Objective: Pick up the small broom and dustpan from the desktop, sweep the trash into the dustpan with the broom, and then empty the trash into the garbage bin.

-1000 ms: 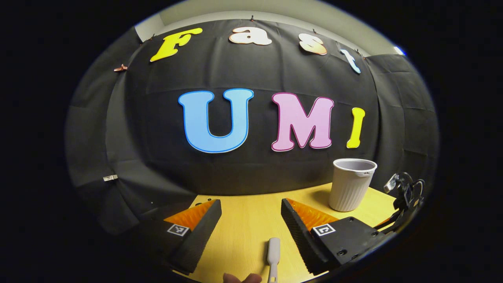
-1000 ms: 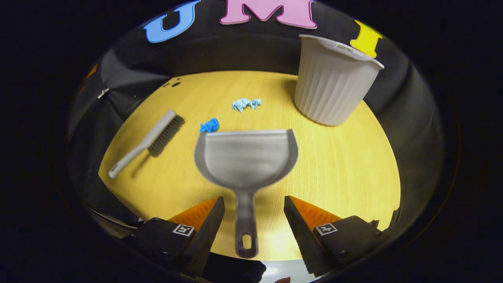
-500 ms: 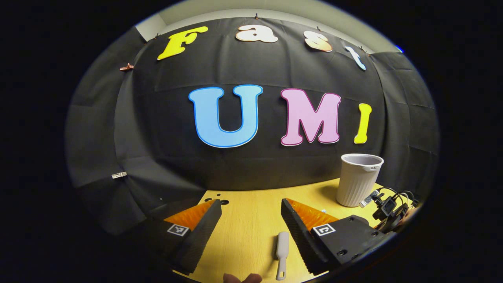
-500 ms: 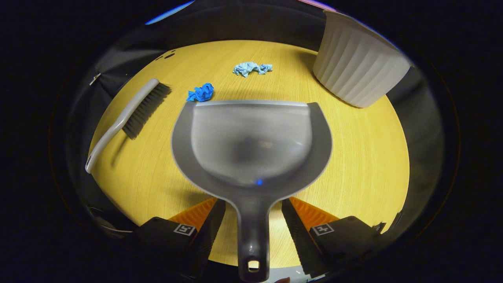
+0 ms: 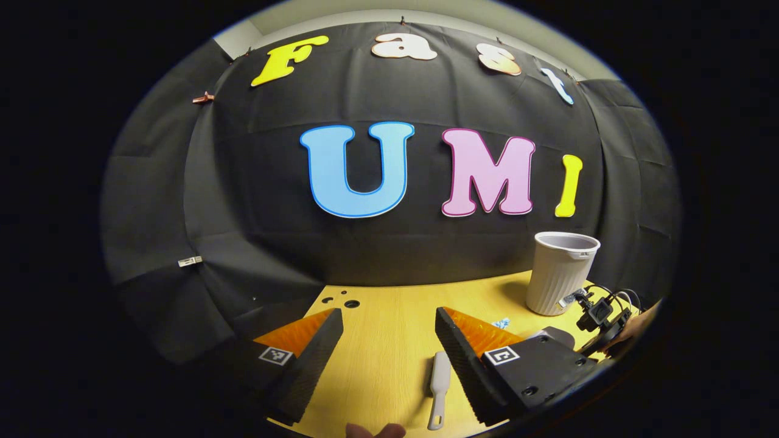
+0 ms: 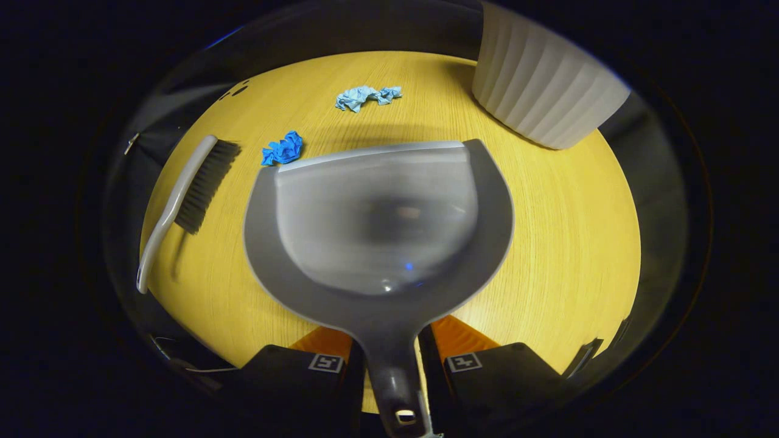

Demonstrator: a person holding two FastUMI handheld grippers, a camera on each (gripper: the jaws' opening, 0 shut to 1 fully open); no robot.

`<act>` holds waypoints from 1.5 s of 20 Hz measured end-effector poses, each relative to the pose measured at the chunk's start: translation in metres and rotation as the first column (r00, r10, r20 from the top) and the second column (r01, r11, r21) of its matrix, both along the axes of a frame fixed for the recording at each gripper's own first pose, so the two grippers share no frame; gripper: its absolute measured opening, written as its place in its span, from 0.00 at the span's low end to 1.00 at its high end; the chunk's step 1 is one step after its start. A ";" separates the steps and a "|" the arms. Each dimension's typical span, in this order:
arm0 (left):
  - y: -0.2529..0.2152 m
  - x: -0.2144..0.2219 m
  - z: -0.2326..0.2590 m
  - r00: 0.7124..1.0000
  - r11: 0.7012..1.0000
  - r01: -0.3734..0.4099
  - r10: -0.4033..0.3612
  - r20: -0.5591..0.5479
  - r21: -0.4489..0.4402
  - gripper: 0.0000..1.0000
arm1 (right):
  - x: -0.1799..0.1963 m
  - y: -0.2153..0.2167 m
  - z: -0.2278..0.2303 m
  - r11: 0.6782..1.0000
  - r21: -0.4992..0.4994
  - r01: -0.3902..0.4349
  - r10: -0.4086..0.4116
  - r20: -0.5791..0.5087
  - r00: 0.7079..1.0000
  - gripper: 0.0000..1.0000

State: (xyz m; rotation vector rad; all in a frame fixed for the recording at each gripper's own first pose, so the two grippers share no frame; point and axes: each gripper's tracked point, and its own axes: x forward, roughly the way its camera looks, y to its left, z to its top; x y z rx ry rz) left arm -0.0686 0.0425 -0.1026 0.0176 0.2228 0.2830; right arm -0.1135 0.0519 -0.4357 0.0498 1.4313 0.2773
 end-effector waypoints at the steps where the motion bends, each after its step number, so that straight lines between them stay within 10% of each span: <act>1: -0.002 0.001 -0.004 1.000 1.000 -0.004 0.004 -0.004 -0.010 0.98 | -0.002 0.001 0.000 1.000 0.004 -0.016 0.016 0.000 1.000 0.36; 12: -0.053 0.030 -0.079 0.968 0.985 0.100 -0.129 -0.215 -0.142 0.99 | -0.019 -0.005 0.036 0.993 0.087 -0.082 0.079 0.045 0.996 0.36; 30: -0.079 0.018 -0.276 0.650 0.945 0.025 -0.263 -0.713 -0.325 0.92 | -0.049 -0.065 0.065 0.998 0.043 -0.045 0.041 0.096 0.995 0.35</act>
